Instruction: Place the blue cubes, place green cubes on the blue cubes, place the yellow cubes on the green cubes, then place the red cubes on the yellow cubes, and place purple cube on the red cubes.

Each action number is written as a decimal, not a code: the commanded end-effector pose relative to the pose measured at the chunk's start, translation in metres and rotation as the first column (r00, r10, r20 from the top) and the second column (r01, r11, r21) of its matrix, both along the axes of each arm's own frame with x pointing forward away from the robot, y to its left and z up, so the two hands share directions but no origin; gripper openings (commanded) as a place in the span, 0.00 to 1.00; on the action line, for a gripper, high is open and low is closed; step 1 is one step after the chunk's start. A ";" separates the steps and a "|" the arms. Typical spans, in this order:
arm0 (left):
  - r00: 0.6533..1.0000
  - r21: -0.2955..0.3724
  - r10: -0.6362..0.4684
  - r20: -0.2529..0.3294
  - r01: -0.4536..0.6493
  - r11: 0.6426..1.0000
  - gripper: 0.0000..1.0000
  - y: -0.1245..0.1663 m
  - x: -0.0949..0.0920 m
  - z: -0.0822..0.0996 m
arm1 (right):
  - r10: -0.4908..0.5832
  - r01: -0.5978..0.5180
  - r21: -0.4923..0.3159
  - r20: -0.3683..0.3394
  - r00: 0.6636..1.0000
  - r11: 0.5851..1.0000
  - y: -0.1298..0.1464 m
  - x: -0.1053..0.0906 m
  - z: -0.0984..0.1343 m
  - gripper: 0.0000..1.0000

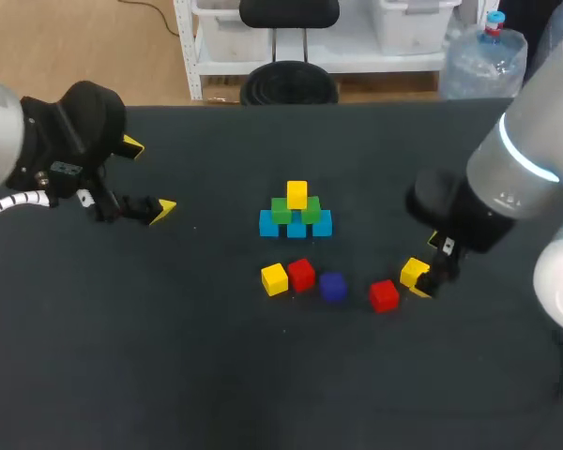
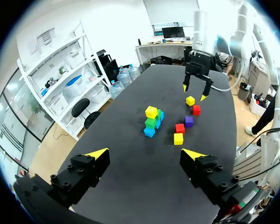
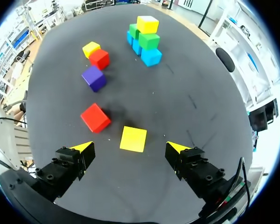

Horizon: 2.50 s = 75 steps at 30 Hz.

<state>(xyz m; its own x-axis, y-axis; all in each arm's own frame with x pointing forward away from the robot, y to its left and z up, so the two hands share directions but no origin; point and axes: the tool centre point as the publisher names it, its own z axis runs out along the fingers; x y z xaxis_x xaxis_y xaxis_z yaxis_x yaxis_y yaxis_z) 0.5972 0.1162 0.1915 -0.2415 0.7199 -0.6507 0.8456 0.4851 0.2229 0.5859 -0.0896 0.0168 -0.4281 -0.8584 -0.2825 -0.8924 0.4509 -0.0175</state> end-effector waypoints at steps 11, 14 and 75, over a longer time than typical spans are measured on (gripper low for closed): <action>1.000 -0.003 -0.004 0.001 0.004 1.000 1.00 0.001 0.001 -0.001 | -0.026 0.028 -0.057 0.034 0.999 0.998 0.004 0.005 -0.019 0.93; 1.000 -0.003 -0.004 0.001 0.004 1.000 1.00 0.001 0.001 -0.001 | -0.026 0.028 -0.062 0.031 0.999 0.998 0.002 0.006 -0.020 0.90; 1.000 -0.003 -0.004 0.001 0.004 1.000 1.00 0.001 0.001 -0.001 | 0.408 -0.410 0.035 0.066 0.911 0.911 0.038 0.076 0.046 0.00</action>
<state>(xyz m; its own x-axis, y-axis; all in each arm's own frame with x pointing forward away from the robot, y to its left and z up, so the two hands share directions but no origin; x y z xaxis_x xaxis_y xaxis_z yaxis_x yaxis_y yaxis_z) 0.5972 0.1162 0.1915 -0.2415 0.7199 -0.6507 0.8456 0.4851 0.2229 0.6507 -0.0608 0.0678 -0.0270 -0.9392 -0.3424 -0.9906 0.0712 -0.1172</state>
